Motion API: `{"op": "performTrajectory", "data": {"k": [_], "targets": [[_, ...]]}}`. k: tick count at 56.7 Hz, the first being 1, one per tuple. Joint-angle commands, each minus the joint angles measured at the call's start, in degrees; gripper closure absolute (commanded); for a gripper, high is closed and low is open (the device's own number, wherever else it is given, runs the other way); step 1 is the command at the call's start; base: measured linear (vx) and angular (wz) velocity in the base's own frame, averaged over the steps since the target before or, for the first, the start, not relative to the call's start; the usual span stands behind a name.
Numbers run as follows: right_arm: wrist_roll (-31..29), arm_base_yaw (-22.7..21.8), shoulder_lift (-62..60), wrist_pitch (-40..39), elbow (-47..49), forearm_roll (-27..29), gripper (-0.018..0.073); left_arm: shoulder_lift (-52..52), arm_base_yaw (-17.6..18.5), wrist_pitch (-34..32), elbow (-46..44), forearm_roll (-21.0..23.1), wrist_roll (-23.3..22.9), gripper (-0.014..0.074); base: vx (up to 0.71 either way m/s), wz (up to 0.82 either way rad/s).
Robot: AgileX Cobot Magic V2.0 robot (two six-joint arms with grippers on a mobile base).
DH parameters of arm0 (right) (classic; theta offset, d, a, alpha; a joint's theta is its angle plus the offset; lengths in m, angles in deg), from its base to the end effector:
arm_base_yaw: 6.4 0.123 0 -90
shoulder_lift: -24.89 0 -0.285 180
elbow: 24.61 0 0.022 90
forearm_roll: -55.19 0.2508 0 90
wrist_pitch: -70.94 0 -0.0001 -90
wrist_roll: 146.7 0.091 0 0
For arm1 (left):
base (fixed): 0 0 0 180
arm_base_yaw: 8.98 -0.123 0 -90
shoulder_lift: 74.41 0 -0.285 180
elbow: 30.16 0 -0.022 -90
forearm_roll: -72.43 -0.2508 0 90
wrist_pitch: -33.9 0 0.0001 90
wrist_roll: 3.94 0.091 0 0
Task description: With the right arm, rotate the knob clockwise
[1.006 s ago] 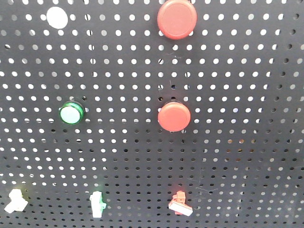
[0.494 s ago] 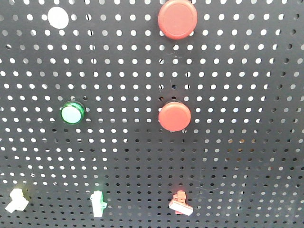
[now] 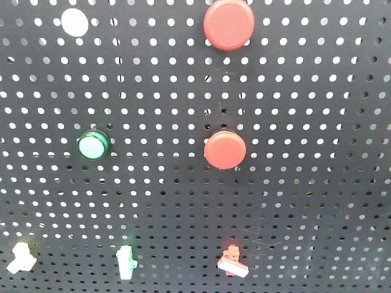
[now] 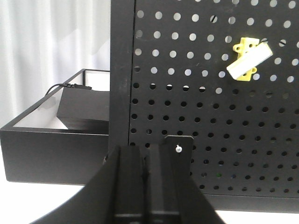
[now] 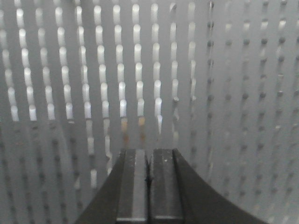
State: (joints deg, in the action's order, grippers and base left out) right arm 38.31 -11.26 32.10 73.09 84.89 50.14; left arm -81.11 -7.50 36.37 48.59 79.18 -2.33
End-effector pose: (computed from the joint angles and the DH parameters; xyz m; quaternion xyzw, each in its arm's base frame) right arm 0.0470 -0.0043 0.2496 0.0283 0.6412 -0.0338 0.7661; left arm 0.0561 -0.0019 0.2013 -0.0203 0.6938 -0.0433 0.7186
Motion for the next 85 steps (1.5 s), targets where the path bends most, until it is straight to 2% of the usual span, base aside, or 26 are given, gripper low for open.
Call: {"op": "performTrajectory", "data": {"k": [1, 4, 5, 12, 18, 26, 32, 37, 49, 55, 70, 85], "targets": [[-2.5, -0.4, 3.3, -0.1, 11.1, -4.2, 0.0568, 0.0, -0.1, -4.7, 0.7, 0.5, -0.3, 0.0603, 0.00, 0.00], [-3.8, -0.4, 7.3, 1.3, 17.6, -6.1, 0.0568, 0.0, -0.1, -4.7, 0.7, 0.5, -0.3, 0.0603, 0.00, 0.00], [-4.4, -0.4, 16.0, 3.0, 29.4, -7.3, 0.0568, 0.0, -0.1, -4.7, 0.7, 0.5, -0.3, 0.0603, 0.00, 0.00], [-4.4, -0.4, 28.8, 7.5, 46.3, -7.2, 0.0568, 0.0, -0.1, -4.7, 0.7, 0.5, -0.3, 0.0603, 0.00, 0.00], [-4.0, -0.4, 36.7, 9.9, 56.9, -6.3, 0.0568, 0.0, -0.1, -4.7, 0.7, 0.5, -0.3, 0.0603, 0.00, 0.00], [-1.5, -0.4, 42.9, 10.0, 66.0, -0.2, 0.0568, 0.0, -0.1, -4.7, 0.7, 0.5, -0.3, 0.0603, 0.00, 0.00], [-0.8, 0.3, 43.8, 10.0, 67.9, 5.7, 0.0568, 0.0, -0.1, -4.7, 0.7, 0.5, -0.3, 0.0603, 0.00, 0.00], [-3.4, 3.6, 44.0, 10.7, 68.0, 6.2, 0.0568, 0.0, -0.1, -4.7, 0.7, 0.5, -0.3, 0.0603, 0.00, 0.00], [-23.0, 14.2, 44.1, 16.3, 68.0, 0.9, 0.0566, 0.0, -0.1, -4.7, 0.7, 0.5, -0.3, 0.0603, 0.00, 0.00], [-28.6, 16.7, 44.1, 16.9, 68.0, -0.1, 0.0563, 0.0, -0.1, -4.7, 0.7, 0.5, -0.3, 0.0603, 0.00, 0.00], [-34.2, 16.7, 44.5, 16.8, 68.0, -0.1, 0.0508, 0.0, -0.1, -4.7, 0.7, 0.5, -0.3, 0.0603, 0.00, 0.00], [-34.2, 16.7, 45.7, 16.1, 68.0, -0.3, 0.0393, 0.0, -0.1, -4.7, 0.7, 0.5, -0.3, 0.0603, 0.00, 0.00]]}}
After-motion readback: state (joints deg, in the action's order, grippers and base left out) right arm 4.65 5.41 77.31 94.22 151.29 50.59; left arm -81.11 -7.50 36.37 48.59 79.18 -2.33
